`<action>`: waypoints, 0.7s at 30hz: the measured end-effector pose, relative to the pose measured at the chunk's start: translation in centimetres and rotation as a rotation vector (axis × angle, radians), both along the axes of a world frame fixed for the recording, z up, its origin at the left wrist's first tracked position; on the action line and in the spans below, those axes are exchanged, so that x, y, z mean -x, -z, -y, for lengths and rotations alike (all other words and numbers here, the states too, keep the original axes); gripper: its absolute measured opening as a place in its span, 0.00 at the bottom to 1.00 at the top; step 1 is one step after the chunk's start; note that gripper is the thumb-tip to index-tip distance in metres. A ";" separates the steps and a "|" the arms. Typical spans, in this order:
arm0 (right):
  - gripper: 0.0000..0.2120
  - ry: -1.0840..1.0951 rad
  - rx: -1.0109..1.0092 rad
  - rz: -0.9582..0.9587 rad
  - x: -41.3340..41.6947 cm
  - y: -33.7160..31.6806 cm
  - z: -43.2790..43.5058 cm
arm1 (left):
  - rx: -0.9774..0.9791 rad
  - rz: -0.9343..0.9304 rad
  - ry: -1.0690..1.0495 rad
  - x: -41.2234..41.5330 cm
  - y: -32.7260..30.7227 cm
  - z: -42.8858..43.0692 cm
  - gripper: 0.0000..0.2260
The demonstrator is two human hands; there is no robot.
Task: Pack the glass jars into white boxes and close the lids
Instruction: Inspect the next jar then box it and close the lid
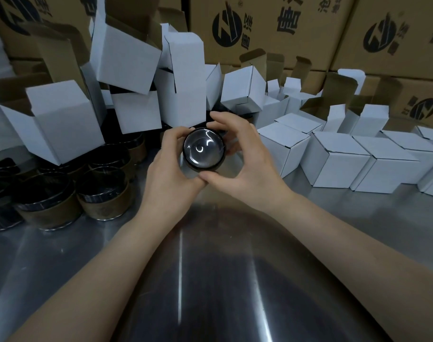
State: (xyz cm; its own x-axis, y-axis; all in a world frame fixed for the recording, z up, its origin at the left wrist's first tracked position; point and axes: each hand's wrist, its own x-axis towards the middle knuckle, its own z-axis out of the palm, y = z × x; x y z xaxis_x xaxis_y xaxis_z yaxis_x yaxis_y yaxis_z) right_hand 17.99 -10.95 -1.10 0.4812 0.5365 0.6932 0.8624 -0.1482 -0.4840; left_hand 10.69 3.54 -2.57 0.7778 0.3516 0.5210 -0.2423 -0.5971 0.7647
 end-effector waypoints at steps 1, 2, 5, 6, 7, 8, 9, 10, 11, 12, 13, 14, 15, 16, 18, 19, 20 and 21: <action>0.38 -0.003 -0.001 -0.003 0.0 0.0 0.0 | 0.004 -0.004 0.001 -0.1 0.1 0.0 0.30; 0.38 -0.007 -0.005 -0.008 0.0 0.1 0.0 | 0.007 -0.008 0.001 -0.1 0.2 0.0 0.30; 0.38 -0.016 -0.037 -0.047 -0.1 0.1 0.0 | 0.014 -0.013 0.004 -0.3 0.3 0.0 0.30; 0.38 -0.016 -0.047 -0.063 -0.1 0.2 -0.1 | 0.015 -0.011 0.008 -0.3 0.3 0.0 0.29; 0.38 -0.018 -0.055 -0.080 -0.2 0.2 -0.1 | 0.019 -0.011 0.011 -0.3 0.3 0.1 0.29; 0.38 -0.022 -0.062 -0.101 -0.3 0.2 -0.1 | 0.025 -0.012 0.013 -0.3 0.3 0.1 0.29; 0.38 -0.030 -0.070 -0.130 -0.4 0.3 -0.2 | 0.033 -0.014 0.013 -0.3 0.3 0.1 0.28; 0.38 -0.041 -0.079 -0.168 -0.5 0.4 -0.2 | 0.043 -0.014 0.013 -0.3 0.3 0.1 0.28; 0.38 -0.053 -0.090 -0.214 -0.6 0.4 -0.3 | 0.051 -0.013 0.015 -0.2 0.2 0.1 0.27; 0.38 -0.066 -0.102 -0.262 -0.6 0.5 -0.4 | 0.054 -0.011 0.019 -0.2 0.2 0.2 0.26; 0.37 -0.081 -0.119 -0.311 -0.7 0.5 -0.5 | 0.052 -0.008 0.022 -0.1 0.1 0.2 0.26; 0.37 -0.098 -0.140 -0.360 -0.8 0.6 -0.5 | 0.048 -0.003 0.023 -0.1 0.1 0.3 0.26; 0.36 -0.111 -0.161 -0.410 -0.9 0.6 -0.6 | 0.044 0.004 0.021 -0.1 0.0 0.3 0.26; 0.35 -0.120 -0.177 -0.461 -1.0 0.6 -0.5 | 0.039 0.008 0.014 0.0 -0.1 0.4 0.26; 0.33 -0.134 -0.199 -0.554 -1.1 0.6 -0.5 | 0.025 0.014 -0.004 0.1 -0.2 0.5 0.28; 0.31 -0.141 -0.205 -0.595 -1.1 0.6 -0.6 | 0.021 0.019 -0.014 0.1 -0.2 0.6 0.28; 0.30 -0.147 -0.211 -0.628 -1.1 0.5 -0.6 | 0.023 0.026 -0.023 0.1 -0.2 0.6 0.29; 0.30 -0.155 -0.221 -0.659 -1.1 0.5 -0.6 | 0.030 0.031 -0.031 0.1 -0.3 0.6 0.29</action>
